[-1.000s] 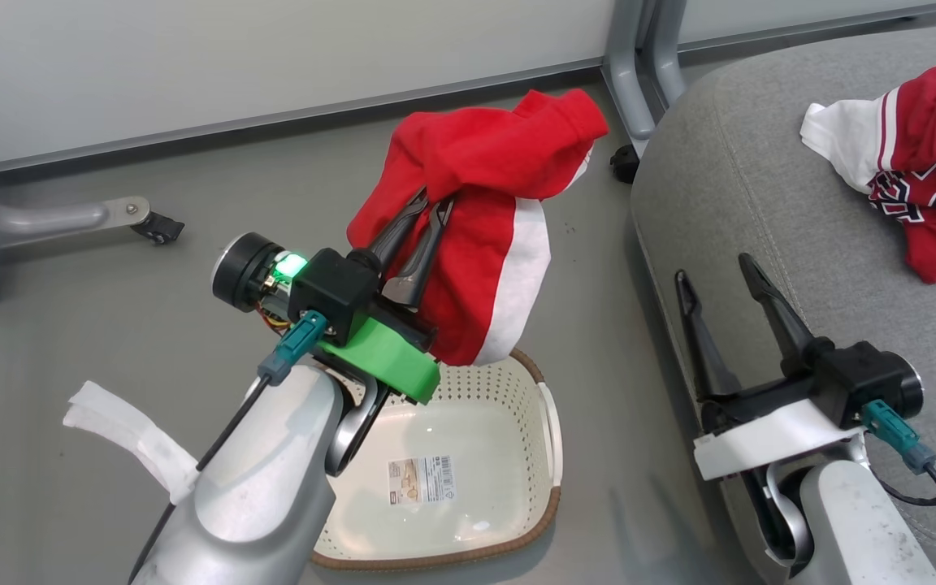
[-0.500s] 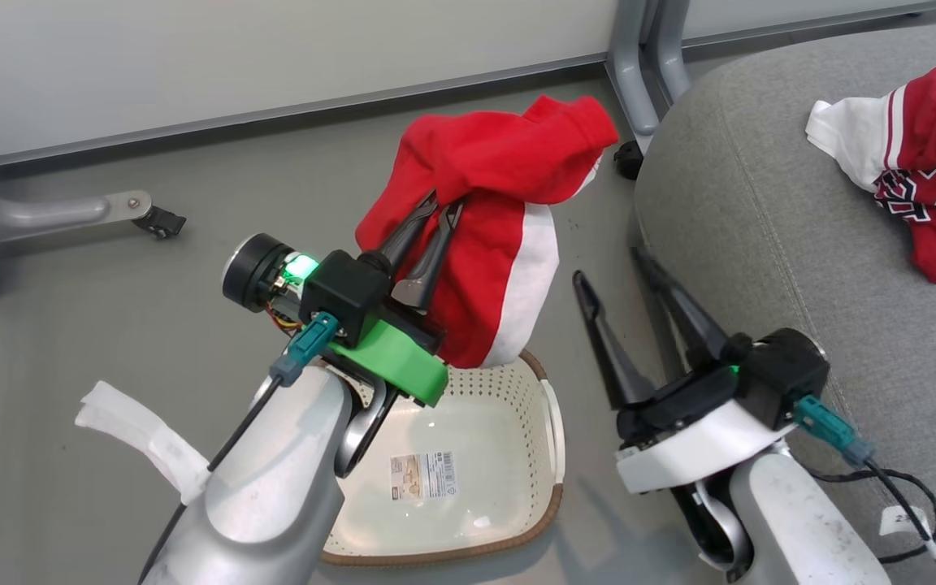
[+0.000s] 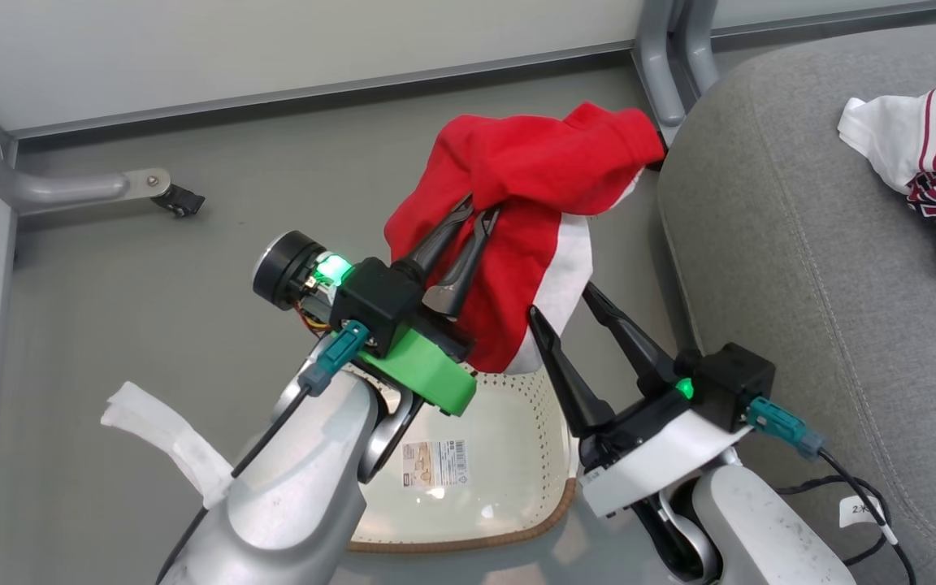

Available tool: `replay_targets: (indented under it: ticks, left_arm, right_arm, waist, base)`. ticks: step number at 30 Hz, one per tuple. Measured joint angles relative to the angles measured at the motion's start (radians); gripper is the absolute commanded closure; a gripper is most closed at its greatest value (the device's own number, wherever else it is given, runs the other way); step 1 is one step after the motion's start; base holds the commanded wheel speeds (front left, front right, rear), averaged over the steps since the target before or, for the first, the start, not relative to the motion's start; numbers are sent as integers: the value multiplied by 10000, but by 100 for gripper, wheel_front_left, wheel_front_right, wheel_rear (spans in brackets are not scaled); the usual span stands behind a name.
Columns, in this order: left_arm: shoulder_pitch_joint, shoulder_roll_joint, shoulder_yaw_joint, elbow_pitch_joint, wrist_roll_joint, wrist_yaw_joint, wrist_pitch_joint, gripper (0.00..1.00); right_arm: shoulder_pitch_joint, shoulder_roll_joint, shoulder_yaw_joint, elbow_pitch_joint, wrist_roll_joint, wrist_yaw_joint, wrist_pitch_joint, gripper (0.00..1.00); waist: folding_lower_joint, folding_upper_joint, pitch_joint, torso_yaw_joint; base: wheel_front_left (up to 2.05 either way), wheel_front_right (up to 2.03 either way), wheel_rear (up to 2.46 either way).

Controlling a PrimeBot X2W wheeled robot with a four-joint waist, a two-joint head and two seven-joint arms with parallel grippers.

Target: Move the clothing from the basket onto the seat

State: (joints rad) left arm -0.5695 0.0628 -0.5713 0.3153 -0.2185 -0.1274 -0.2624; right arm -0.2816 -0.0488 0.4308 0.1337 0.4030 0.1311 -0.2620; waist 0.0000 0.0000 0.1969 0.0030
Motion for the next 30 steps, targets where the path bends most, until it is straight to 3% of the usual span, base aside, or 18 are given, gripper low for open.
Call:
replay_targets:
  ticks: [12, 13, 14, 30]
  left_arm:
    - [-3, -86, -424, -140, -25, -4, 0, 100]
    - [-4, -92, -447, -144, -48, -4, 0, 100]
    - [-7, -94, -460, -148, -54, -4, 0, 100]
    - [-63, -109, -640, -79, -109, -4, 0, 100]
  right_arm:
    - [-562, 0, 665, 222, 499, 0, 0, 0]
    - [-596, 2, 677, 261, 495, 0, 0, 56]
    - [-609, 4, 679, 290, 479, 0, 0, 100]
    - [-715, 0, 508, 265, 347, 0, 0, 100]
  waist:
    - [0, 0, 208, 239]
    - [0, 0, 221, 255]
    - [0, 0, 231, 267]
    - [0, 0, 338, 251]
  base:
    - [0, 0, 0]
    - [0, 0, 0]
    - [0, 0, 0]
    - [0, 0, 0]
